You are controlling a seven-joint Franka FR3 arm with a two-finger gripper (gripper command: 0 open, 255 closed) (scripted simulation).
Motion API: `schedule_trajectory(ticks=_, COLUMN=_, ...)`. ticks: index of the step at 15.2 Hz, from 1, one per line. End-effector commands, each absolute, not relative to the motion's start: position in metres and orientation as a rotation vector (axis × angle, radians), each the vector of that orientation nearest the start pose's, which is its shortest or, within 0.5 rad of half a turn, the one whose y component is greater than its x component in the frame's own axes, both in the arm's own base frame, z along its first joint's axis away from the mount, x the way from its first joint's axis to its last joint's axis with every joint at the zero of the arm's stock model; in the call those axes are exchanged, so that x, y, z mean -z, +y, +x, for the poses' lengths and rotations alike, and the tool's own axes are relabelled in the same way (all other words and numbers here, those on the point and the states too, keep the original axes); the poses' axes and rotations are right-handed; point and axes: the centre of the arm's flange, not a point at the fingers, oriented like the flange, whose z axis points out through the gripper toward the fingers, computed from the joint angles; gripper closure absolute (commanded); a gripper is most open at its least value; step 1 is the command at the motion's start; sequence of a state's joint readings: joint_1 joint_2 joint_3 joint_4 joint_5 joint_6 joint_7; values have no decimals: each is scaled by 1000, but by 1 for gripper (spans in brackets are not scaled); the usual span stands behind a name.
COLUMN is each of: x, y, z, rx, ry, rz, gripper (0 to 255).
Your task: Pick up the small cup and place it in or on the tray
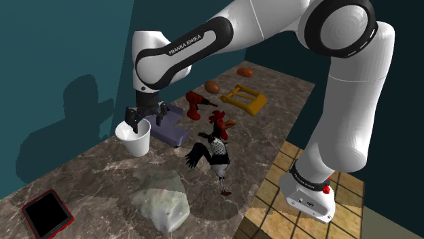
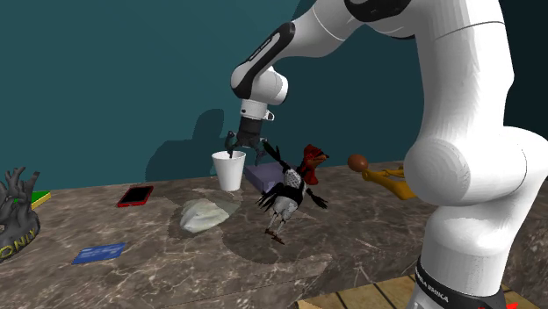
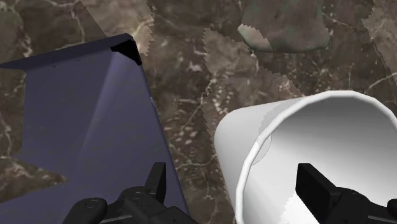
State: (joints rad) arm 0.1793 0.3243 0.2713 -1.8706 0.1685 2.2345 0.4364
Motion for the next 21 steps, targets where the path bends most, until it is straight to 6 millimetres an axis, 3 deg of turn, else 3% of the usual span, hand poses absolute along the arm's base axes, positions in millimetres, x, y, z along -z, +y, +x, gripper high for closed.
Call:
schedule_trajectory(ticks=1, x=-353, y=270, z=570, rx=-75, ry=149, rz=-2917, gripper=0)
schedule_trajectory(ticks=4, x=-353, y=270, z=570, rx=-75, ry=149, rz=-2917, gripper=0)
schedule_trajectory(ticks=5, x=-353, y=270, z=570, rx=-75, ry=149, rz=-2917, gripper=255)
schedule_trajectory(ticks=14, x=-353, y=270, z=570, rx=-75, ry=149, rz=-2917, gripper=255)
schedule_trajectory(ticks=21, x=-390, y=270, z=570, rx=-75, ry=149, rz=-2917, gripper=255)
